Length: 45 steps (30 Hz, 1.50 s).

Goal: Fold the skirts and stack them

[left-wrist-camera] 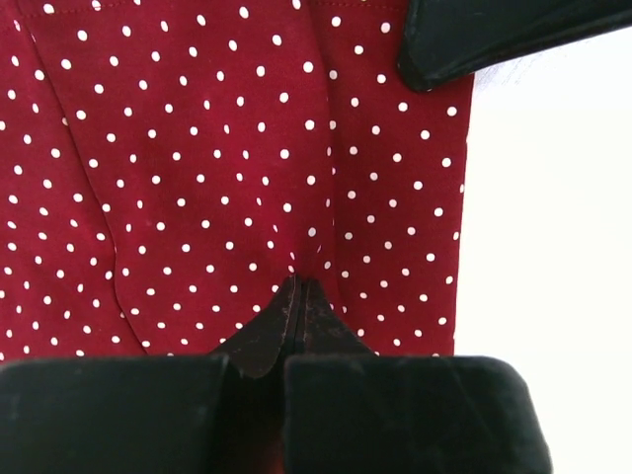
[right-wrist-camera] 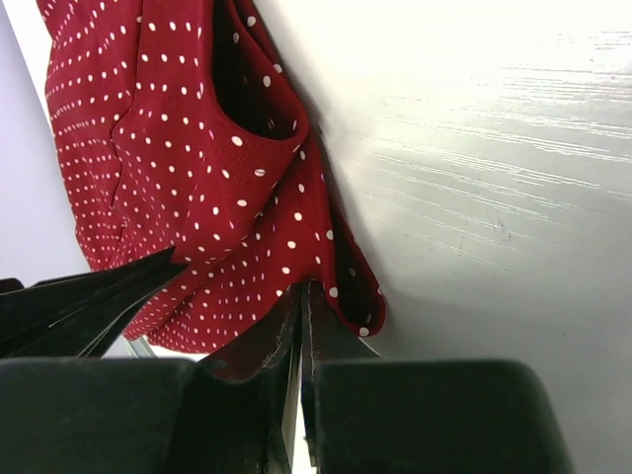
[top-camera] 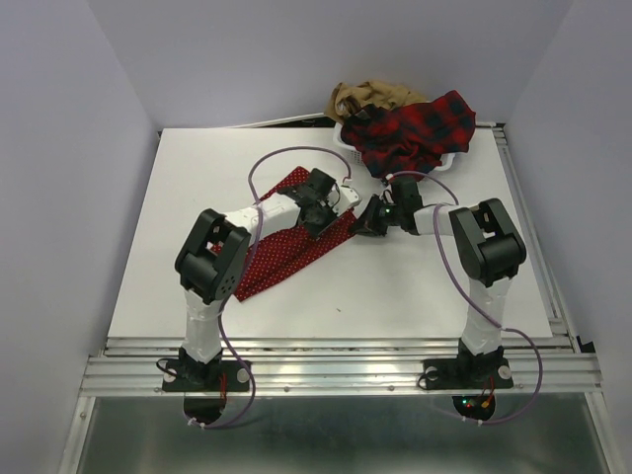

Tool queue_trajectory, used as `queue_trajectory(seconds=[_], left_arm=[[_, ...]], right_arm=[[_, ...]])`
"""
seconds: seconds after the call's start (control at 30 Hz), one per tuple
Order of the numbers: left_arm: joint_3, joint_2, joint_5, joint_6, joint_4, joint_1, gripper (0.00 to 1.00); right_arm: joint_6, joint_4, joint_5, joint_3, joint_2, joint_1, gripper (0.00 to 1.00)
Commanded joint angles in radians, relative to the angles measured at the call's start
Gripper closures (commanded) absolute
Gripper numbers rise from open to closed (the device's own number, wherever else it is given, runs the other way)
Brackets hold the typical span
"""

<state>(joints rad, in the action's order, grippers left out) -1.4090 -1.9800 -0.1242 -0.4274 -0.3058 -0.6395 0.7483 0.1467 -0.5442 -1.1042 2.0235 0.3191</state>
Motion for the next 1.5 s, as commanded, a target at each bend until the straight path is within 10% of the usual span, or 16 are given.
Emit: queue_trajectory(seconds=[0.0,0.93,1.03,1.17,1.47], left_arm=[[-0.019,0.096,-0.029,0.012,-0.01,-0.005,1.0],[0.061,0.099,-0.173,-0.004,-0.067,-0.049,0.99],[0.064,0.109,-0.175,-0.001,-0.067,-0.049,0.9],[0.032,0.17,-0.14,0.01,-0.104,-0.048,0.43],[0.143,0.433,-0.092,-0.106,-0.349,0.096,0.41]], right_arm=[[-0.027,-0.01,0.047,-0.016,0.027,0.0,0.93],[-0.055,-0.05,0.085,-0.019,0.007,0.0,0.94],[-0.066,-0.061,0.095,-0.022,-0.005,0.0,0.93],[-0.087,-0.101,0.102,-0.042,-0.031,0.0,0.93],[-0.213,-0.317,0.128,-0.125,-0.143,0.0,0.92]])
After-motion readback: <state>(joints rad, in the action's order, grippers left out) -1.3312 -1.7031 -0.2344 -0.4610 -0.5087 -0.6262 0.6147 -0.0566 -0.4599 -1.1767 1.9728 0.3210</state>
